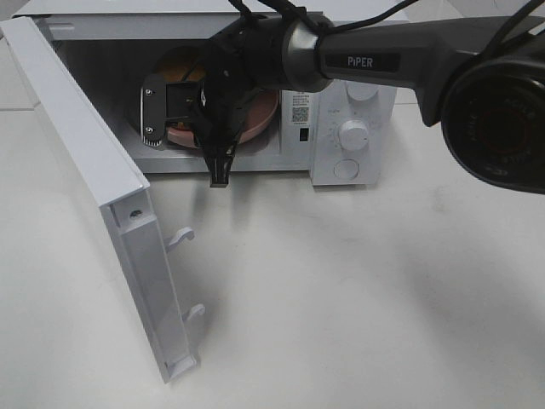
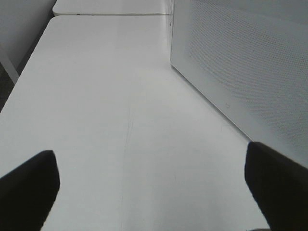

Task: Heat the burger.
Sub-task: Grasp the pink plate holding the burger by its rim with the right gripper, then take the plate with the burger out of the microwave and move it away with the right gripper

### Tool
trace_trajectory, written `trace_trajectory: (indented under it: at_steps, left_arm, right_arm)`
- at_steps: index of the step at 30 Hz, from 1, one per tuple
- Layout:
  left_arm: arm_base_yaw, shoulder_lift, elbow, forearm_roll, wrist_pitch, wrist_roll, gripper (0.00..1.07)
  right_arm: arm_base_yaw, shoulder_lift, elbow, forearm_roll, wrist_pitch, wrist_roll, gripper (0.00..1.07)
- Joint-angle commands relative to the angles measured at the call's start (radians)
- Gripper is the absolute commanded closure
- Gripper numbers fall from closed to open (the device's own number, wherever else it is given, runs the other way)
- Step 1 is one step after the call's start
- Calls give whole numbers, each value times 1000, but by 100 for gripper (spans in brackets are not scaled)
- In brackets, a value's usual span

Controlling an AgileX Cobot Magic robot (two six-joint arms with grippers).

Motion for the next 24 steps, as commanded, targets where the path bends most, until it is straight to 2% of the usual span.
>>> trace_trajectory:
  at_steps: [1, 15, 21, 23, 24]
  left_arm:
    - [2, -8, 0, -2, -11, -1, 9]
    - [2, -8, 0, -2, -11, -1, 9]
    - [2, -8, 0, -2, -11, -1, 9]
    - [2, -8, 0, -2, -11, -1, 9]
    - [2, -8, 0, -2, -11, -1, 9]
  right_arm:
    - [5, -6, -8, -8, -4, 6, 107]
    - [18, -54, -4, -5, 70, -63, 107]
    - [19, -115, 64, 5, 10, -109, 107]
    - [19, -169, 145, 18, -40, -174, 107]
    - [19, -169, 145, 18, -40, -174, 107]
